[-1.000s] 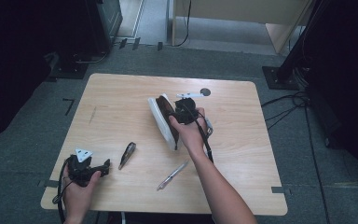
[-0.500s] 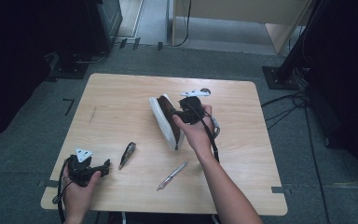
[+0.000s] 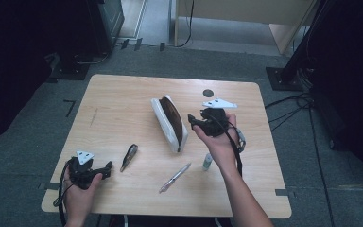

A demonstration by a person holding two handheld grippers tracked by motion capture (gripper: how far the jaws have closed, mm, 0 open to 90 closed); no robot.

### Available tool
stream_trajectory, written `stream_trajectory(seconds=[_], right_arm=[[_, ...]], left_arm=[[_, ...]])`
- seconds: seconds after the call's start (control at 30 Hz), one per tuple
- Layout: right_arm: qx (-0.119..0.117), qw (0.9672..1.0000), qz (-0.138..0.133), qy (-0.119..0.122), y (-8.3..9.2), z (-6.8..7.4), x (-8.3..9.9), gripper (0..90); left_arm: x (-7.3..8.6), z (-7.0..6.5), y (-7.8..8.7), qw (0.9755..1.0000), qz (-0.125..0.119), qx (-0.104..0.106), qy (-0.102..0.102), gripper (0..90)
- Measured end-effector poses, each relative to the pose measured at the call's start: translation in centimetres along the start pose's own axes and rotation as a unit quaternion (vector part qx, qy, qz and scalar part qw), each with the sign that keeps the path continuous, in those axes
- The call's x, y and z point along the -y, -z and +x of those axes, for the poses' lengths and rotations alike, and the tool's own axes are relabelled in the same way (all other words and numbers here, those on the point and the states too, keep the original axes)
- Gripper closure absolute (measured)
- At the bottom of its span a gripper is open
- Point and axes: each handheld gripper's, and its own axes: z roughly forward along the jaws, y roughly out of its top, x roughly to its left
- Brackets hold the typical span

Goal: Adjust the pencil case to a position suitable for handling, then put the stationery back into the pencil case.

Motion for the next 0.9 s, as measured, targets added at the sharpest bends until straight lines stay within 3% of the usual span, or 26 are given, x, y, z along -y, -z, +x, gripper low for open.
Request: stream_trajectory(seconds=[0.2, 0.43, 0.57, 0.6, 0.9], right_arm=[[-0.011, 0.9997, -0.023, 0.003, 2.5, -1.5, 1.5, 47.8], [-0.018, 0.9993, -0.032, 0.001, 4.8, -2.1, 3.0, 47.7], [-0.018, 0.9991, -0.037, 0.012, 5.8, -2.4, 4.0, 48.0], [-0.009, 0.999, -0.038, 0.021, 6.2, -2.4, 4.5, 48.1], [-0.026, 0.9986, -0.04, 0.023, 7.1, -2.3, 6.5, 48.5]], left_arm=[[0.0, 0.0, 0.0, 1.0, 0.001, 0.0, 0.0, 8.7], [0.0, 0.0, 0.0, 1.0, 0.001, 0.001, 0.0, 8.7], [0.0, 0.0, 0.0, 1.0, 0.001, 0.0, 0.0, 8.7], [0.0, 0.0, 0.0, 1.0, 0.002, 0.001, -0.001, 8.6], [0.0, 0.0, 0.0, 1.0, 0.001, 0.0, 0.001, 8.6]])
